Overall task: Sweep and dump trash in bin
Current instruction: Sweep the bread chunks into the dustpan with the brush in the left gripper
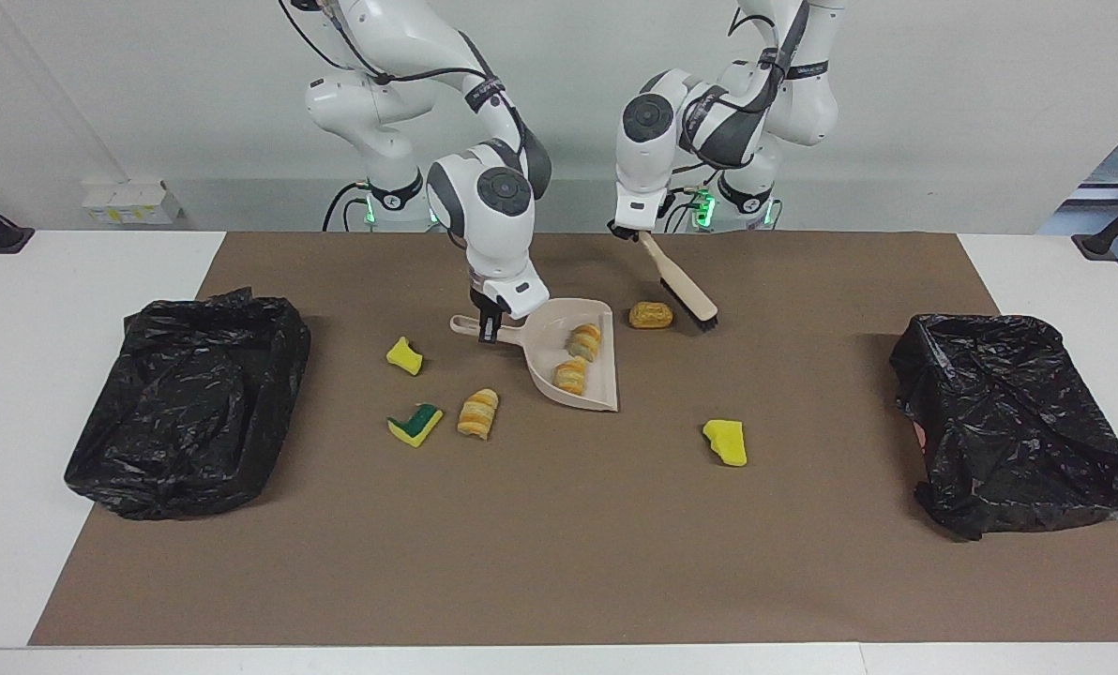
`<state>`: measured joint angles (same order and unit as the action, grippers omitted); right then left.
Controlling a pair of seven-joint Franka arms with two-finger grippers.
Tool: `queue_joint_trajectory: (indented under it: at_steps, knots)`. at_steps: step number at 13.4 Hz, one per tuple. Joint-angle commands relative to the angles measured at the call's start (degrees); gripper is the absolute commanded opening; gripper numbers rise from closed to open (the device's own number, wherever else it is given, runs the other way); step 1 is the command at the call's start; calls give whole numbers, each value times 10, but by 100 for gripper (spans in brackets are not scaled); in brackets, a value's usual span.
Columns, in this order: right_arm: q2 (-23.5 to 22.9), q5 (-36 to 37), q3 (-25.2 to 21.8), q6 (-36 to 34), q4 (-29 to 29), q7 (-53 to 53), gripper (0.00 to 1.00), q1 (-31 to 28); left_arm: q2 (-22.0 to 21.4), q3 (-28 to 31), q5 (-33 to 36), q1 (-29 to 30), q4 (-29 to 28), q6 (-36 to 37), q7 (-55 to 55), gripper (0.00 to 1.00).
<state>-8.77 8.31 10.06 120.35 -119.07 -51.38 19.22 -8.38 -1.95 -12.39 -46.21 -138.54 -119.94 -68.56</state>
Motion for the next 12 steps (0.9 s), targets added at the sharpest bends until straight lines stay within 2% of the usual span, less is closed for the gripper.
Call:
queue_joint_trajectory:
  at_steps: [1,3,6,8,10,12]
  knots:
    - [-5,16,2,-11,4,-54,0,-3,14,3,-48,-18,7,-70,96,0]
    - [-5,16,2,-14,3,-70,0,-3,29,1,-55,-18,22,-104,163,0]
    - [-5,15,2,-13,4,-68,0,-1,50,0,-54,-19,63,-105,215,0]
    - [-5,15,2,-13,4,-65,0,1,59,2,-50,-18,87,-94,216,0]
    - [-5,15,2,-13,4,-67,0,0,50,5,-44,-8,98,-92,223,0]
    - [-5,15,2,-13,4,-66,0,1,51,7,5,8,117,-50,230,0]
